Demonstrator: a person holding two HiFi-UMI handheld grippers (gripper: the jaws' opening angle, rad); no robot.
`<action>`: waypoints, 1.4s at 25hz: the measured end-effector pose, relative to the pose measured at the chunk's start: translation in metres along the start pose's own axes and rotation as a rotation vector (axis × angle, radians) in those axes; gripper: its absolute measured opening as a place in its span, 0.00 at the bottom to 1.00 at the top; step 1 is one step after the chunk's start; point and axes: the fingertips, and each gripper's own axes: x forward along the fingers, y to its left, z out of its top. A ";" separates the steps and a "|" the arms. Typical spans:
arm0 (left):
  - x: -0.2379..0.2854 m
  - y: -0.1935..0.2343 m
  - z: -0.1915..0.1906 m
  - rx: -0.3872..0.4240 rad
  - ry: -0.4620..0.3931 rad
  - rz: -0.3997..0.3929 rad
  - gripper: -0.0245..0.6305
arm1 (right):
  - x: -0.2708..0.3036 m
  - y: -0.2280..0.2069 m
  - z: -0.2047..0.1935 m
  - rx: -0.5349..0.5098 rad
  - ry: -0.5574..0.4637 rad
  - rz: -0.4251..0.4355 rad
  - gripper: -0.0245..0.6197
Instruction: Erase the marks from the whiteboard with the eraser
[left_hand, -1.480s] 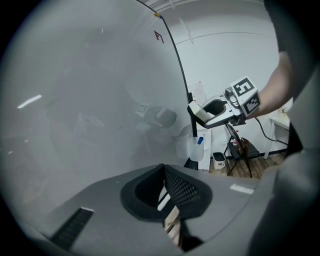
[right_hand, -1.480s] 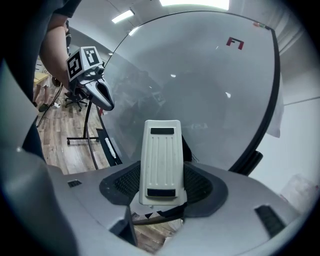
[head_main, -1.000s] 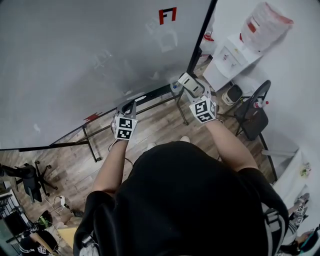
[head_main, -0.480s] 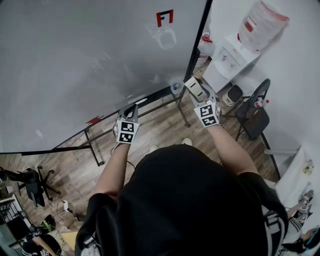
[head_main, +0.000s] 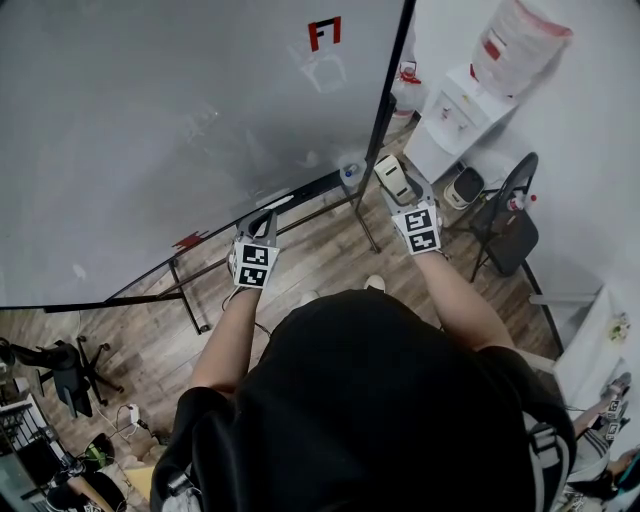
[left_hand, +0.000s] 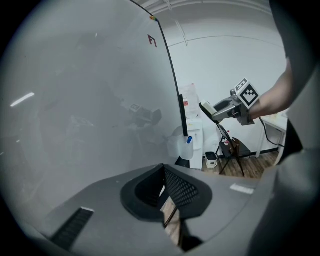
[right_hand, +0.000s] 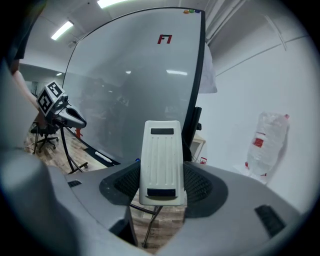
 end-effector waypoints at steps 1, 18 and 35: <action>0.000 -0.001 0.000 0.002 -0.001 -0.003 0.06 | -0.001 -0.001 0.000 0.008 -0.003 -0.003 0.43; -0.006 -0.010 0.000 0.006 0.015 -0.029 0.05 | -0.015 -0.007 -0.005 0.110 -0.011 -0.037 0.43; -0.006 -0.013 -0.003 0.016 0.004 -0.048 0.05 | -0.022 -0.002 0.003 0.118 -0.026 -0.030 0.43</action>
